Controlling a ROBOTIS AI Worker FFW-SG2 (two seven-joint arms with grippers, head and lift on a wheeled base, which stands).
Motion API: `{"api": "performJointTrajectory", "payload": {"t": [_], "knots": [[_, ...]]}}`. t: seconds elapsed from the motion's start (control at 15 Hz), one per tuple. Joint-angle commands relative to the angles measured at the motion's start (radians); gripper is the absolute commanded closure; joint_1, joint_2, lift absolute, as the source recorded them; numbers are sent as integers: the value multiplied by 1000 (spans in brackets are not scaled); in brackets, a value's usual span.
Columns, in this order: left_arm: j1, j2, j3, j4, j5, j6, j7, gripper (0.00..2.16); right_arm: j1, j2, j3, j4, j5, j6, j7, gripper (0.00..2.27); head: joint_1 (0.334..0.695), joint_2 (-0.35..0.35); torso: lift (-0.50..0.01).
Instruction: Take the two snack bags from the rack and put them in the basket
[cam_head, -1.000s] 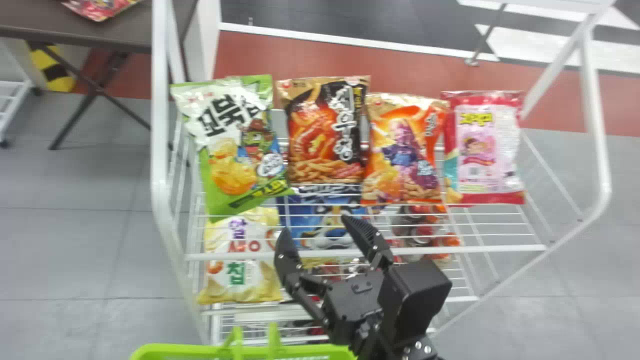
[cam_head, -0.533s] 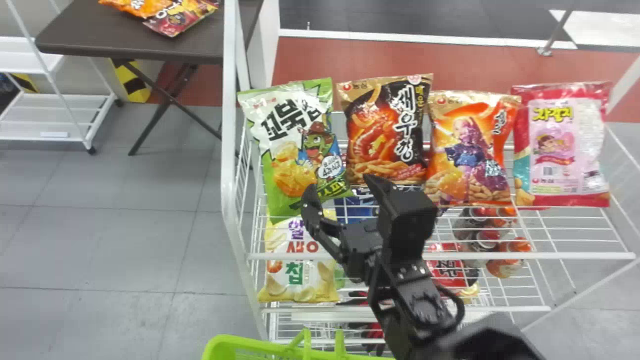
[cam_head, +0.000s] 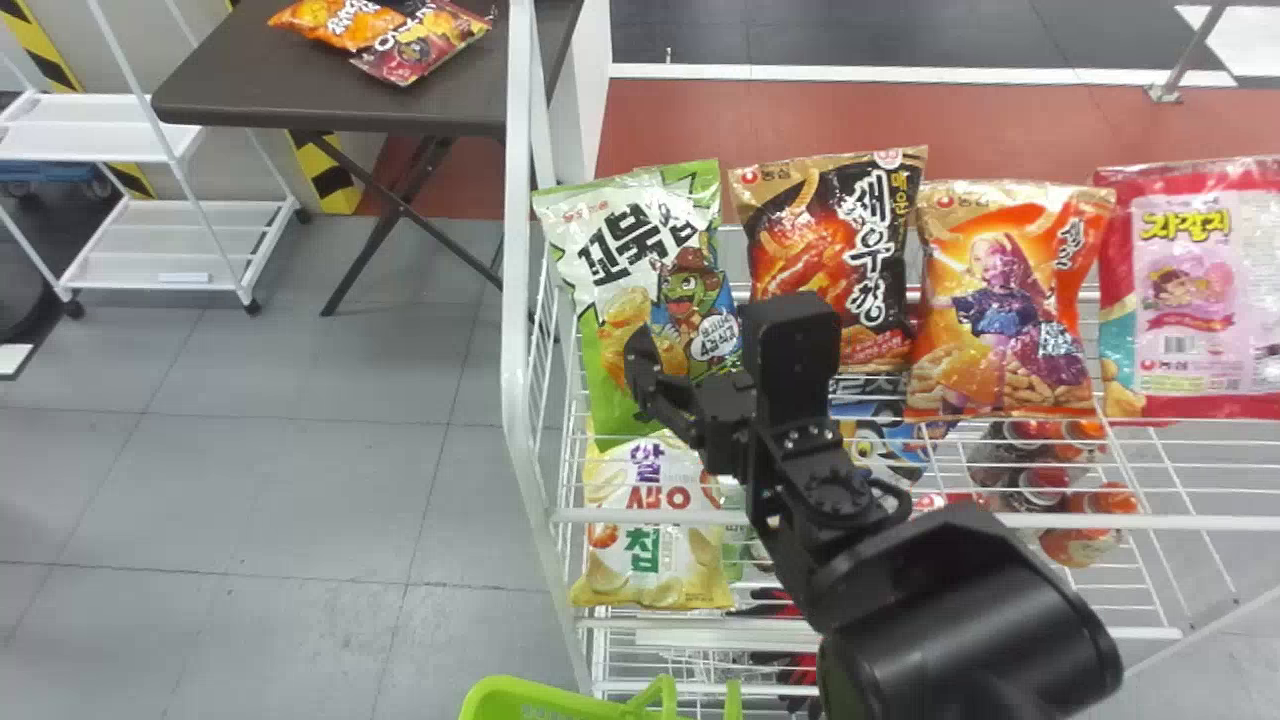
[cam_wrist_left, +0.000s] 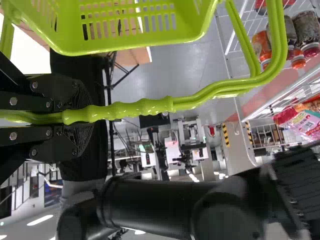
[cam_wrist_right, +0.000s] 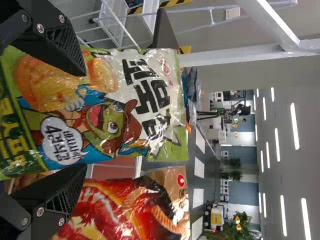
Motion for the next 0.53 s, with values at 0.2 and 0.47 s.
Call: {"api": "performJointTrajectory", "payload": {"t": [0.2, 0.47], "knots": [[0, 14, -2, 1, 0, -3, 6, 1872, -102, 2, 22, 78, -4, 70, 10, 188, 695, 65, -11], [-24, 17, -32, 4, -3, 0, 26, 1872, -104, 2, 63, 69, -4, 113, 15, 191, 695, 95, -11]]}}
